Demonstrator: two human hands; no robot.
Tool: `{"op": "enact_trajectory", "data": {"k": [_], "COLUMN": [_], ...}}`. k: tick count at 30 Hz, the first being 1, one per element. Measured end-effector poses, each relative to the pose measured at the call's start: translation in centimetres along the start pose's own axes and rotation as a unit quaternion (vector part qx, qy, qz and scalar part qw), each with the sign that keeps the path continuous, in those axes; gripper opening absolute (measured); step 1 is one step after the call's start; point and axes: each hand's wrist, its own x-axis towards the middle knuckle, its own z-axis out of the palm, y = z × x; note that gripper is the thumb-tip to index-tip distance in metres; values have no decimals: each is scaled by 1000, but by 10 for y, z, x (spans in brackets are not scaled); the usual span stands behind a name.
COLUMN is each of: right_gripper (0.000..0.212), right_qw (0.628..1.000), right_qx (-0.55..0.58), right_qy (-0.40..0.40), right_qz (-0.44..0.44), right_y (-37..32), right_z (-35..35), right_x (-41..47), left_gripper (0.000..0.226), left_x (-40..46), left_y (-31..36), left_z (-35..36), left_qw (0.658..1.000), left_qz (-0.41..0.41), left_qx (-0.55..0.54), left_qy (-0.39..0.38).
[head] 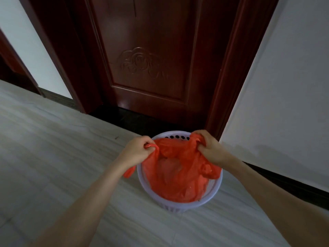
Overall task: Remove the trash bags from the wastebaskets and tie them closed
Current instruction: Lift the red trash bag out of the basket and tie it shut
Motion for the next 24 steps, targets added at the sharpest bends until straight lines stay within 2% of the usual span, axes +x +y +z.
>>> {"op": "enact_trajectory", "data": {"k": [3, 6, 7, 10, 14, 19, 24], "right_gripper": [40, 45, 44, 35, 29, 36, 35], "right_qw": [995, 979, 976, 972, 943, 921, 908], "right_qx": [95, 164, 170, 167, 239, 275, 227], "right_qy": [30, 117, 135, 148, 206, 252, 307], "right_qz": [6, -14, -26, -71, -102, -112, -173], "right_y": [-2, -16, -22, -39, -55, -75, -104], "right_z": [-5, -21, -24, -28, -39, -59, -110], "right_x": [4, 12, 14, 16, 20, 26, 24], "left_gripper": [12, 14, 15, 16, 15, 16, 19], "left_x": [2, 5, 6, 9, 19, 31, 46], "left_y": [2, 6, 10, 21, 36, 67, 130], "left_z": [-14, -22, -22, -18, -38, -49, -65], "left_qw": [998, 981, 974, 974, 941, 928, 924], "left_qz": [50, 50, 47, 73, 58, 102, 167], "left_qx": [19, -72, -103, -108, -181, -210, -234], "left_qy": [35, 172, 195, 187, 278, 291, 251]}}
